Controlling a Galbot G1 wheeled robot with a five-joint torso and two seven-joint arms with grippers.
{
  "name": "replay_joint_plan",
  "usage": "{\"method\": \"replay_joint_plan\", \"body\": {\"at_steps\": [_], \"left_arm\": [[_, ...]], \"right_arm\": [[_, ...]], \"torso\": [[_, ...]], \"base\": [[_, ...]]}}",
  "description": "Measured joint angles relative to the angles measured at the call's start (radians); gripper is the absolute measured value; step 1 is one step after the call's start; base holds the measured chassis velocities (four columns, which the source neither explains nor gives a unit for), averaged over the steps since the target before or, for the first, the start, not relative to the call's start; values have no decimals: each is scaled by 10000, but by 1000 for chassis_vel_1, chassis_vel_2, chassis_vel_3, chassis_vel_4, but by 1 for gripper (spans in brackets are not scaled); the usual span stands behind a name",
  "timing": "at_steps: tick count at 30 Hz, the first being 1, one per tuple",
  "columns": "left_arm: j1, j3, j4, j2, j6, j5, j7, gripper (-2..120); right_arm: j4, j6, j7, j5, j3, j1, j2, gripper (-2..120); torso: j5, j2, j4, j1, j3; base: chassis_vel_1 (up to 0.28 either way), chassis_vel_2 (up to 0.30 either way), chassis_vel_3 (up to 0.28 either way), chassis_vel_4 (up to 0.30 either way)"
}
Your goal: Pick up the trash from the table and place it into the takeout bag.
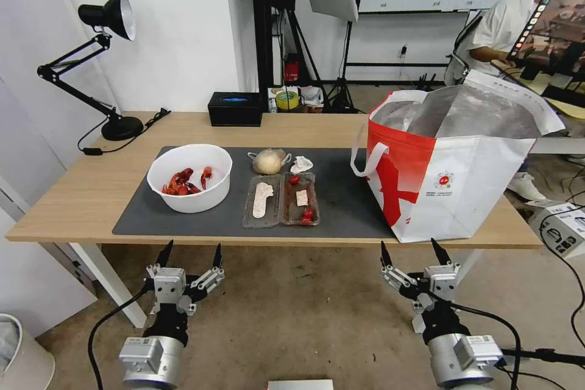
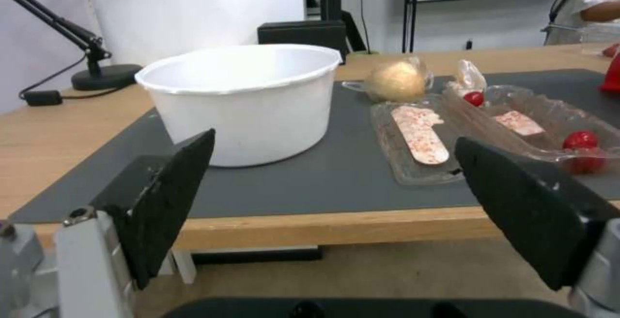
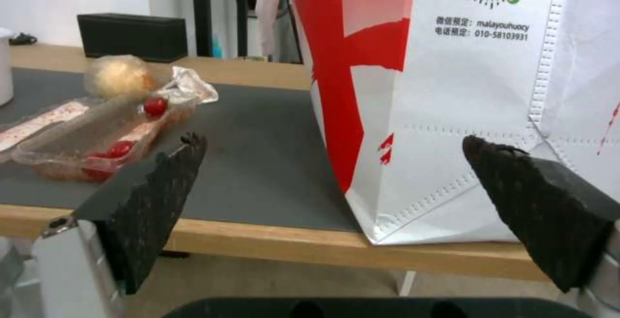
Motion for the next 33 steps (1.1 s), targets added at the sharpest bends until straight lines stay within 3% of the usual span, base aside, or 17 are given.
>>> {"method": "replay_joint_plan", "body": {"at_steps": [22, 26, 28, 31, 32, 33], "left_arm": [[-1, -1, 0, 1, 18, -18, -4, 100], [-83, -101, -114, 81, 540, -459, -211, 100], [-212, -250, -305, 201, 1298, -1082, -513, 100], [-307, -353, -437, 288, 1832, -1519, -722, 100], [-412, -472, -598, 385, 2455, -2045, -976, 100], [-412, -472, -598, 385, 2455, -2045, -976, 100]], "right_arm": [[0, -15, -1, 10, -1, 9, -18, 100], [-18, -473, 4, 420, -7, 296, -534, 100], [-75, -1179, 29, 1059, -15, 743, -1292, 100], [-119, -1703, 55, 1533, -23, 1071, -1866, 100], [-162, -2263, 86, 2034, -30, 1426, -2472, 100], [-162, -2263, 86, 2034, -30, 1426, -2472, 100]], "torso": [[0, 0, -1, -1, 0], [0, 0, -1, -1, 0], [0, -1, 1, 0, 0], [2, -1, 1, 0, 1], [1, -1, 1, 0, 1], [1, -1, 1, 0, 1]], "base": [[0, 0, 0, 0], [0, 0, 0, 0], [0, 0, 0, 0], [0, 0, 0, 0], [0, 0, 0, 0], [0, 0, 0, 0]]}}
